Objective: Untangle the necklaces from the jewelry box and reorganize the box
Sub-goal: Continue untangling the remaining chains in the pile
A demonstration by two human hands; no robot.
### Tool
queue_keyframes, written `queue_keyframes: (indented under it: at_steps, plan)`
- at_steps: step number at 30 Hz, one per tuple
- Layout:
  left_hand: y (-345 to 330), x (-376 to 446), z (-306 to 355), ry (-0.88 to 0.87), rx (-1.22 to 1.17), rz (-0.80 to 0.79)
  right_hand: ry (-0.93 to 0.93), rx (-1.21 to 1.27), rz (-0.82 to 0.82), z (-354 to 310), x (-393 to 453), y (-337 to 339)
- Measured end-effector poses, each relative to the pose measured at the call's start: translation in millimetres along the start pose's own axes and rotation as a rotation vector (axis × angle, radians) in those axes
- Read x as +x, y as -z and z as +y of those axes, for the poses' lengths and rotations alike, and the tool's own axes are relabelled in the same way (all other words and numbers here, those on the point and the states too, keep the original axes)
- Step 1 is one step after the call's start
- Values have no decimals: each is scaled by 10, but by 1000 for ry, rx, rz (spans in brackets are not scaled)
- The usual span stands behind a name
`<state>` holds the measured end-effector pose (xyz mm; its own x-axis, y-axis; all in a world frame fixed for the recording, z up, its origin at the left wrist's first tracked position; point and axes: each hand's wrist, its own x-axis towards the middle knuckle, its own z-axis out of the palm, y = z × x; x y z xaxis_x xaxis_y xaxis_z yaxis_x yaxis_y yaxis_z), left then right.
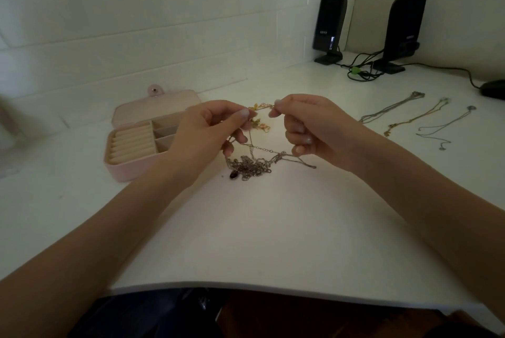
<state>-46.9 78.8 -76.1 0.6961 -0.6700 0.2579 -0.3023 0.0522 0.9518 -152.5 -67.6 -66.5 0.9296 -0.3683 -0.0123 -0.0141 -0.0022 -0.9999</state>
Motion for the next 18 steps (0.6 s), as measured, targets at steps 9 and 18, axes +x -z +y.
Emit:
queue_keyframes:
  at_steps: [9,18]
  plan:
    - [-21,-1,23,142,-233,-133,154,-545,243,184,107,-40]
    - [-15,-7,24,108,-167,-133,240,-530,-13,83,-9,-131]
